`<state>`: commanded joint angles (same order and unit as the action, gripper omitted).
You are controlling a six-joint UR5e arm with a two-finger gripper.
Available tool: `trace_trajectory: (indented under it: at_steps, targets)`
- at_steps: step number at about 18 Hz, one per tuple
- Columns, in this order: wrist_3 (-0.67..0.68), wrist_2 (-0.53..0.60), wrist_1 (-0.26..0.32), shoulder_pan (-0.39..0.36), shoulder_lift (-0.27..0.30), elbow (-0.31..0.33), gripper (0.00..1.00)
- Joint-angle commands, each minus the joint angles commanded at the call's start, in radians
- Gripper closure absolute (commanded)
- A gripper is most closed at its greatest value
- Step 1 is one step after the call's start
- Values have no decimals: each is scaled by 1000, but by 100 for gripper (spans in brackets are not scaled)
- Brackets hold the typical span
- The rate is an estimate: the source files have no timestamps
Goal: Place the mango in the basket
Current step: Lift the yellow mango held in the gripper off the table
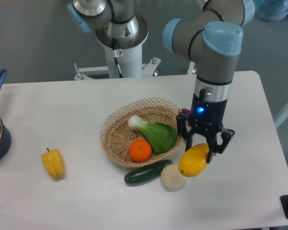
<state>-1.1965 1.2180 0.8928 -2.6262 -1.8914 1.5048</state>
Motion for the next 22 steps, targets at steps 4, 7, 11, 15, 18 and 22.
trace_trajectory:
  at_steps: [4,7,11,15,18,22]
  targets:
    - [3,2,-8,0,0,9,86]
    - [3,0,-6,0,0,14,86]
    - [5,0,-6,0,0,14,86]
    - [40,0,-11,12,0,9,86]
    - [156,2,-32,38,-14,-12,86]
    - [323,3,-75,70,-29,-12,85]
